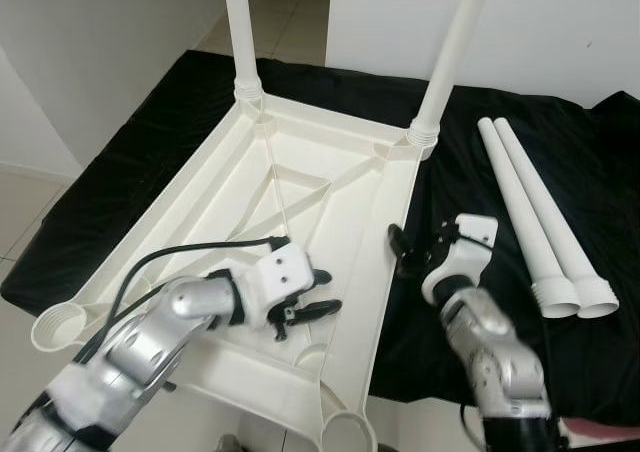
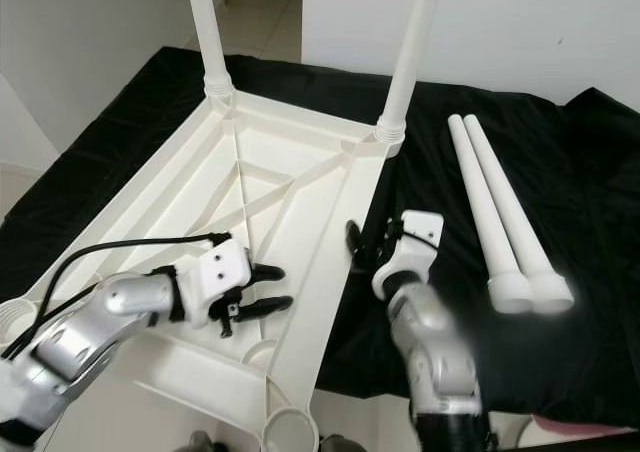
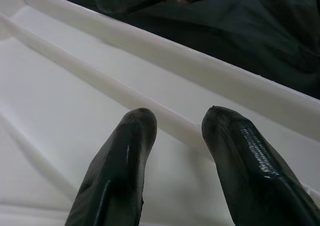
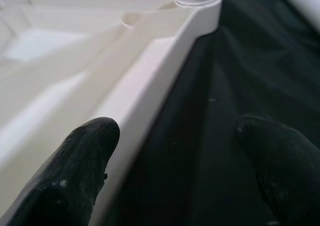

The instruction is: Building children table

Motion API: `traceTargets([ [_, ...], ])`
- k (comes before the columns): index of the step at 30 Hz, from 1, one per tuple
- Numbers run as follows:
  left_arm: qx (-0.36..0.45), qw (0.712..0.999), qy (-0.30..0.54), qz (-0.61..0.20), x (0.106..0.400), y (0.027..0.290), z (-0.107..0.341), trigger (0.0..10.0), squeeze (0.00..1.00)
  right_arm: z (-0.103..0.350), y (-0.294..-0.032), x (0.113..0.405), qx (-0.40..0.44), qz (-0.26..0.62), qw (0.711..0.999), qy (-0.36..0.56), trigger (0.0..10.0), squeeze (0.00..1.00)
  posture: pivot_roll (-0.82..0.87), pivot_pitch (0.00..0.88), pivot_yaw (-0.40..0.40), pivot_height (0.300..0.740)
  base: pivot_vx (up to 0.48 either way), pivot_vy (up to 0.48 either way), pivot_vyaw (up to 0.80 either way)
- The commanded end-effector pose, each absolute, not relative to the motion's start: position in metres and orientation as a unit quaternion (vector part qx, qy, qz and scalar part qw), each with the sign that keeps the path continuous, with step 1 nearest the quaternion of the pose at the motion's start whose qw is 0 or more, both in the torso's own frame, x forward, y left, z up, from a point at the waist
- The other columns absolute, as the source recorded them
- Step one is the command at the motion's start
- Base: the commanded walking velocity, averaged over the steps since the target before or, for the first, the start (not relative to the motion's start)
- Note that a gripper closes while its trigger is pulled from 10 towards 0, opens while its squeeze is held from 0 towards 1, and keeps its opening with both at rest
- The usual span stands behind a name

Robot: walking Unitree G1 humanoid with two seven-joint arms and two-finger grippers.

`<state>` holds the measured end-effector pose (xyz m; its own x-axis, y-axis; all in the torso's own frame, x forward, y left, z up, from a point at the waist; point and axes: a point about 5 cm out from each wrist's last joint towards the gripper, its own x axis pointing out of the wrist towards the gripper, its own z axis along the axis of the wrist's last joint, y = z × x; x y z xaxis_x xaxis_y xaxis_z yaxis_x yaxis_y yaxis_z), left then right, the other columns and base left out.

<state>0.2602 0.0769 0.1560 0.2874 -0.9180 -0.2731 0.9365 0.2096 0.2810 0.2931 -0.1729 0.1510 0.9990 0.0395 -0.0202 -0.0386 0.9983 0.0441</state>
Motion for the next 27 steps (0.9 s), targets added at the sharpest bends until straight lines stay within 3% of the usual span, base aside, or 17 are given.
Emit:
traceTargets([
  [1, 0.207, 0.787, 0.019, -0.581, 0.264, 0.073, 0.154, 10.0, 0.00, 0.150, -0.175, 0.296, -0.011, 0.013, 1.000, 0.008, 10.0, 0.00, -0.02, 0.138, -0.028, 0.740, 0.000, 0.000, 0.00],
  [7, 0.199, 0.803, 0.005, -0.562, 0.271, 0.067, 0.159, 10.0, 0.00, 0.156, -0.177, 0.298, -0.043, 0.016, 0.999, -0.013, 10.0, 0.00, -0.01, 0.141, -0.029, 0.740, 0.000, 0.000, 0.00],
  [11, 0.179, 0.803, -0.025, -0.567, 0.271, 0.071, 0.174, 10.0, 0.00, 0.163, -0.163, 0.286, -0.036, 0.095, 0.994, -0.045, 10.0, 0.00, -0.01, 0.143, -0.027, 0.740, 0.000, 0.000, 0.00],
  [13, 0.179, 0.803, -0.025, -0.567, 0.271, 0.071, 0.174, 10.0, 0.00, 0.163, -0.163, 0.286, -0.036, 0.095, 0.994, -0.045, 10.0, 0.00, -0.01, 0.143, -0.027, 0.740, 0.000, 0.000, 0.00],
  [23, 0.139, 0.756, -0.028, -0.639, 0.249, 0.084, 0.190, 10.0, 0.00, 0.166, -0.158, 0.274, -0.039, 0.209, 0.976, -0.046, 10.0, 0.00, -0.01, 0.144, -0.023, 0.740, 0.000, 0.000, 0.00],
  [27, 0.147, 0.736, -0.009, -0.661, 0.240, 0.092, 0.190, 10.0, 0.00, 0.156, -0.175, 0.279, -0.097, 0.204, 0.974, -0.015, 10.0, 0.00, 0.00, 0.144, -0.031, 0.740, 0.000, 0.000, 0.00],
])
